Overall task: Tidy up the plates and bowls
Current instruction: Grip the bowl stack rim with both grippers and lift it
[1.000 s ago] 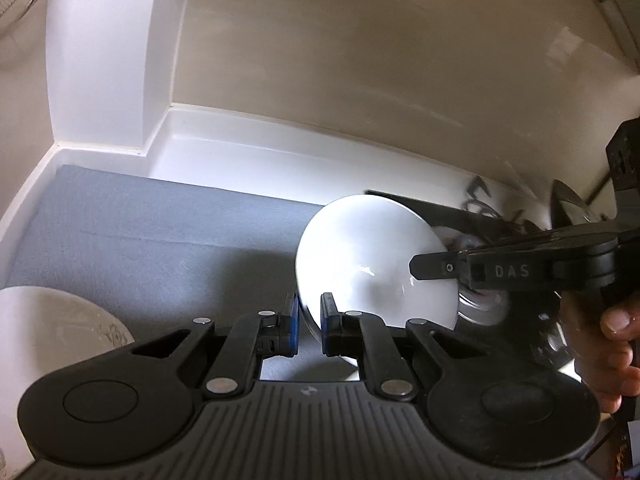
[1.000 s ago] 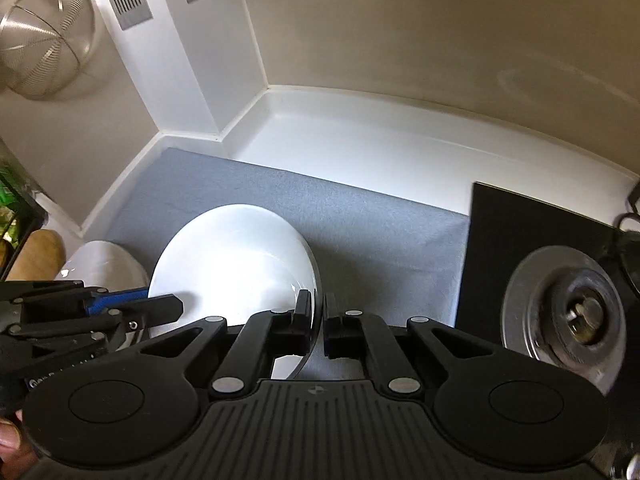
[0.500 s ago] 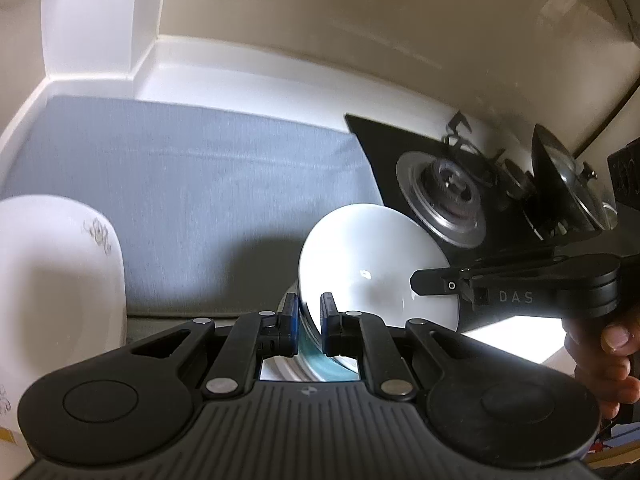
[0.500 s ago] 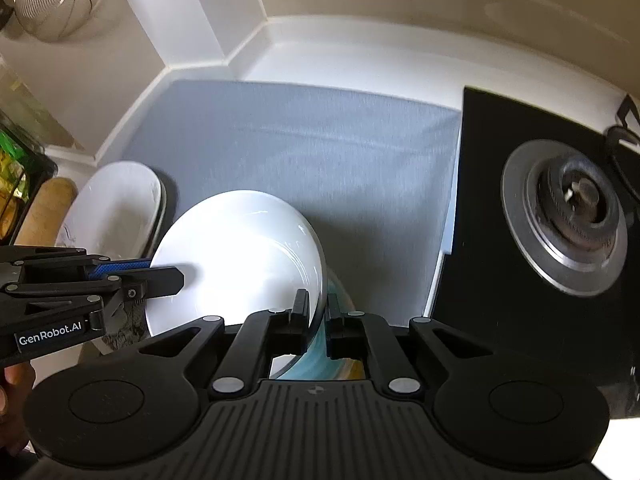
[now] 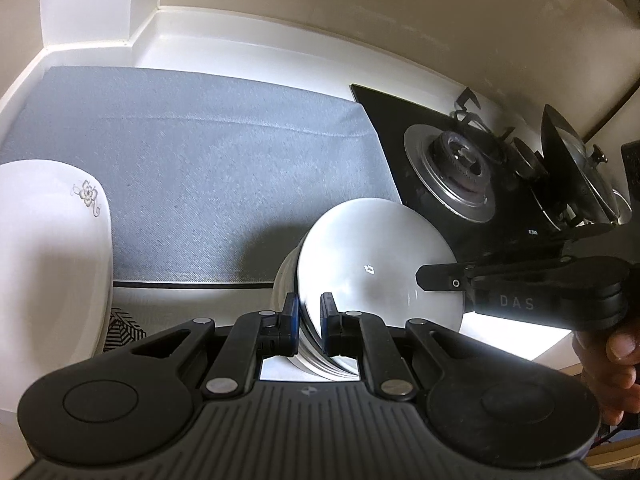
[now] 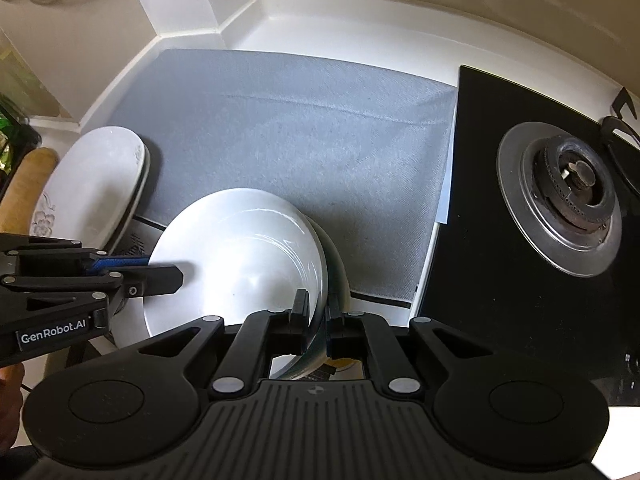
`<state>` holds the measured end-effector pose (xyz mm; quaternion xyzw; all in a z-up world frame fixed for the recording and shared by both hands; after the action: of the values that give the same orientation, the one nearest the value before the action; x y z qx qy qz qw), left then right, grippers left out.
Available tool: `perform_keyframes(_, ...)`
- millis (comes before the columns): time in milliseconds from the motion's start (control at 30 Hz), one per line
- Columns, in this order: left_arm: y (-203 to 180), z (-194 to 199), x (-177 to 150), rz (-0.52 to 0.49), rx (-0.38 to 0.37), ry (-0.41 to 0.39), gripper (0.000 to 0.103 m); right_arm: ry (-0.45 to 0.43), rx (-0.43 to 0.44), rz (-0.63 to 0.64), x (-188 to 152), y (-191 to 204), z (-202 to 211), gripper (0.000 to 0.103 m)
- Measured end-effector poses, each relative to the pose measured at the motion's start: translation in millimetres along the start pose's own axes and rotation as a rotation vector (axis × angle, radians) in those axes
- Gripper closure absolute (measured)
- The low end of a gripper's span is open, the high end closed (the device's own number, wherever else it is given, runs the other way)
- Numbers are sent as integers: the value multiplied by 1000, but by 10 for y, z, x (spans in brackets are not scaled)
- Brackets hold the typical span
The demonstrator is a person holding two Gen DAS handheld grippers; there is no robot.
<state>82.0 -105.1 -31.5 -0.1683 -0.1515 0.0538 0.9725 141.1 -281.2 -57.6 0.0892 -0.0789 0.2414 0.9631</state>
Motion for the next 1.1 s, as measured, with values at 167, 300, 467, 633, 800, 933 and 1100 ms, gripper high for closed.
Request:
perform_keyframes(167, 5, -14, 34, 2, 13, -11, 92, 5, -1, 2, -8, -3, -19, 94)
perform_keyframes(300, 0, -22, 33, 3, 17, -11, 92, 5, -20, 4, -2, 21, -21, 94)
perform_keyframes(467, -5, -29, 45, -4, 31, -18, 92, 5, -34, -7, 0, 40, -16, 93)
perform_keyframes(633, 21, -59, 38, -5, 50, -24, 91, -2, -39, -10, 11, 42, -7, 94)
perform_keyframes(800, 16, -54, 34, -14, 58, -30, 90, -1, -40, -13, 7, 36, -10, 94)
perform_keyframes(933, 40, -44, 30, -1, 66, -41, 80, 2, -37, -15, 10, 29, -5, 93)
perform_keyframes(1100, 74, -37, 18, 24, 75, -49, 72, -9, -25, -20, -10, 9, -6, 90)
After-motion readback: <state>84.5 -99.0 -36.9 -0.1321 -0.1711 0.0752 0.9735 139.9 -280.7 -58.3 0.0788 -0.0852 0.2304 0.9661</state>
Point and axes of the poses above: each gripper's, at about its wrist camera, not at the fingertips, and z roughly against the way its jaws point, y to its left, x to its top, the point moved 5 cm from there along -z, roughly the way its jaws point, and after that the axes turned 13 degrees about y, right-handed, at the moved point
